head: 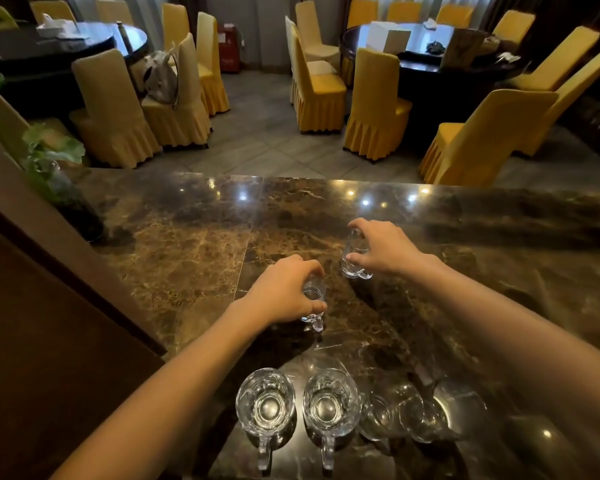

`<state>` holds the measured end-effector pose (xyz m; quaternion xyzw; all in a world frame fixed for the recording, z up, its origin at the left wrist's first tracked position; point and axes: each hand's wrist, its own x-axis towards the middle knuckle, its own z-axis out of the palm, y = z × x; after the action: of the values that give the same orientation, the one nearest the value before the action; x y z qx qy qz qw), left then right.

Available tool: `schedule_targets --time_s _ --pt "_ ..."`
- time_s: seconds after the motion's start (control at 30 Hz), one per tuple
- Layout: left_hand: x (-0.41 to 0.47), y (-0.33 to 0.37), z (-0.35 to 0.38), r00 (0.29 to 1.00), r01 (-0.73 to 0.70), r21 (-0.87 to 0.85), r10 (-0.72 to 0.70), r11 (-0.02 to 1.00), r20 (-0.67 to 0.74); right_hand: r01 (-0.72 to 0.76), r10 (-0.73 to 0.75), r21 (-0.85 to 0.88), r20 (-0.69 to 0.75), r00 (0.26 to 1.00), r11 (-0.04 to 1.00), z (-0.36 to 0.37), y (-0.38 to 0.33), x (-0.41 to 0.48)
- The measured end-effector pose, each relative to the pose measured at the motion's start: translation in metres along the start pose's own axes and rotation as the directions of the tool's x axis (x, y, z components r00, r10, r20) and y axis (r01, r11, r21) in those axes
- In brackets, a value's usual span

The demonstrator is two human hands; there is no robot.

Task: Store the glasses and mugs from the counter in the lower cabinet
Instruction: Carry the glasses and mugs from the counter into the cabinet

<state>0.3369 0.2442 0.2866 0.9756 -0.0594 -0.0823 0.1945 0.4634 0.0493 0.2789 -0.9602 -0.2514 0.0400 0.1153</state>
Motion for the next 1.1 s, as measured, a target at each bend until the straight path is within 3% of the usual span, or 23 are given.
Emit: schedule_targets --time_s 0.23,0.47,0.77,1.1 --pt "0.003 0.006 0.0 0.999 -0.035 0.1 0.035 0.994 -0.002 -0.014 0.014 -0.016 -0.001 1.0 1.0 -0.01 0.002 -0.007" --pt "0.007 0.029 -0.013 0.995 -0.075 0.067 0.079 0.995 -0.065 0.02 -0.025 -0.047 -0.104 0.994 0.999 -0.031 0.022 -0.041" --pt "-0.001 0.11 -0.019 0.955 -0.226 0.021 0.225 0.974 -0.194 0.091 -0.098 -0.039 -0.269 0.958 0.995 -0.082 0.074 -0.13" --pt "-0.019 0.204 0.005 0.935 -0.341 0.015 0.341 0.94 -0.095 0.145 -0.153 -0.053 -0.237 0.959 0.988 -0.097 0.128 -0.229"
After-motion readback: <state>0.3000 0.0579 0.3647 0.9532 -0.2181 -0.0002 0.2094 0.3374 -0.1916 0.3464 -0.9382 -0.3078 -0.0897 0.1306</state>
